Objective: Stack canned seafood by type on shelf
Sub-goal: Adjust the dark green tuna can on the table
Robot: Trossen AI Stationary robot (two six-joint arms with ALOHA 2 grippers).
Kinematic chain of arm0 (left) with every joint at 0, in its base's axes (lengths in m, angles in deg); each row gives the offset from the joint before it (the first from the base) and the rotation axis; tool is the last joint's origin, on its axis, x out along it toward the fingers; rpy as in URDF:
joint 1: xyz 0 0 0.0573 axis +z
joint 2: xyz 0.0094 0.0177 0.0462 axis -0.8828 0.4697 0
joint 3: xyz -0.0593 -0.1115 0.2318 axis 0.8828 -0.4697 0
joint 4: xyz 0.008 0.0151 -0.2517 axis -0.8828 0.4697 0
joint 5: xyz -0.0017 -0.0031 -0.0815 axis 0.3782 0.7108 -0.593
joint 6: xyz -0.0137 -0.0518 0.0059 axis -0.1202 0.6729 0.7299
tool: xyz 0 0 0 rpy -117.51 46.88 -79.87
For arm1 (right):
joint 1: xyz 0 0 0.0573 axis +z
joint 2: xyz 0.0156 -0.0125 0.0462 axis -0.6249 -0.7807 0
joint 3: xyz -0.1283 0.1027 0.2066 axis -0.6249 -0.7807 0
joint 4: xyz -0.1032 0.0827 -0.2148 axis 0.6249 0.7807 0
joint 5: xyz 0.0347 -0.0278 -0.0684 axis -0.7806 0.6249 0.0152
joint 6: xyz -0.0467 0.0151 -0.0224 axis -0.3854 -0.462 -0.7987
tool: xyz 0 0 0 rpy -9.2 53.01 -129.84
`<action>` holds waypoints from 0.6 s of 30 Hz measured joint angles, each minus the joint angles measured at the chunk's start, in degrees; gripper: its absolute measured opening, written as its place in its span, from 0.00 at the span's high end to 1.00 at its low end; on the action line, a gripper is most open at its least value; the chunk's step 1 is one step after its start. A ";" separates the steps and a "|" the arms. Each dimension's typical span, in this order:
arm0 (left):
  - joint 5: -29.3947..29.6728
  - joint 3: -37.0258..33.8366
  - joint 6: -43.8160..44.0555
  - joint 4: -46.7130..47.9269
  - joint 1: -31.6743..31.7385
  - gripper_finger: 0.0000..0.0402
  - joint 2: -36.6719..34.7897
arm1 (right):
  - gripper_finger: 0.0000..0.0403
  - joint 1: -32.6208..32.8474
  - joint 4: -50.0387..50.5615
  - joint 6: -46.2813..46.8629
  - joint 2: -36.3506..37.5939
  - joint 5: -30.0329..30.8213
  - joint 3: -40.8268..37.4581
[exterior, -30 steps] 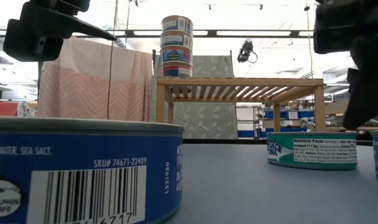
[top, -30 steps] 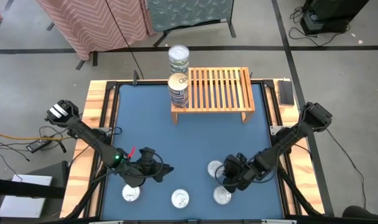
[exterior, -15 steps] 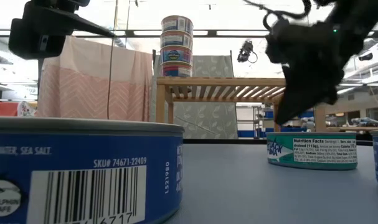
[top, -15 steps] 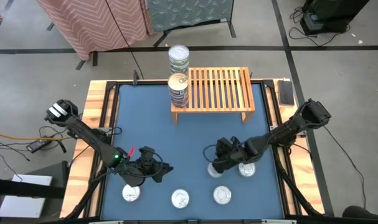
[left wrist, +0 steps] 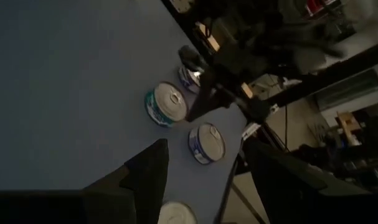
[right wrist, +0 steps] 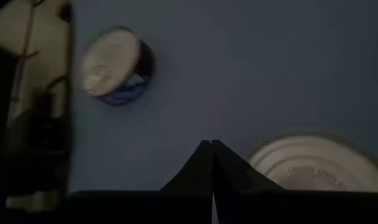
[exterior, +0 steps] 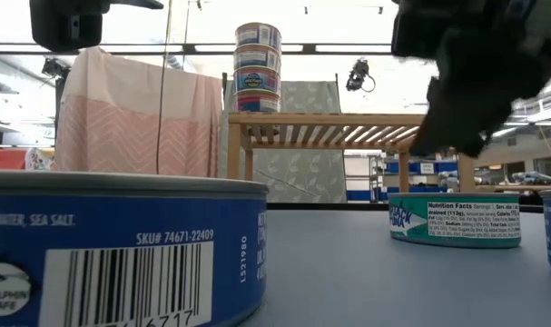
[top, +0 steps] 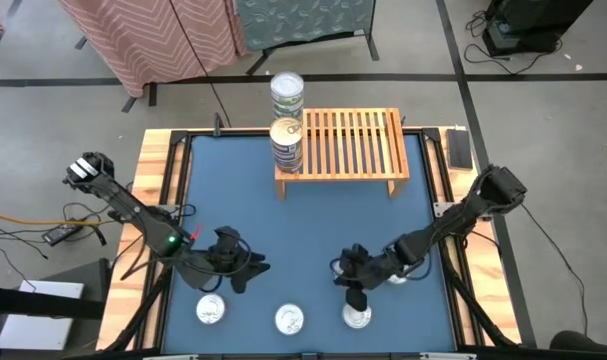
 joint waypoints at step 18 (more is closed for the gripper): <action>-1.19 0.00 0.26 0.66 0.04 0.44 -0.17 | 1.00 1.17 18.26 25.75 -1.26 8.72 0.20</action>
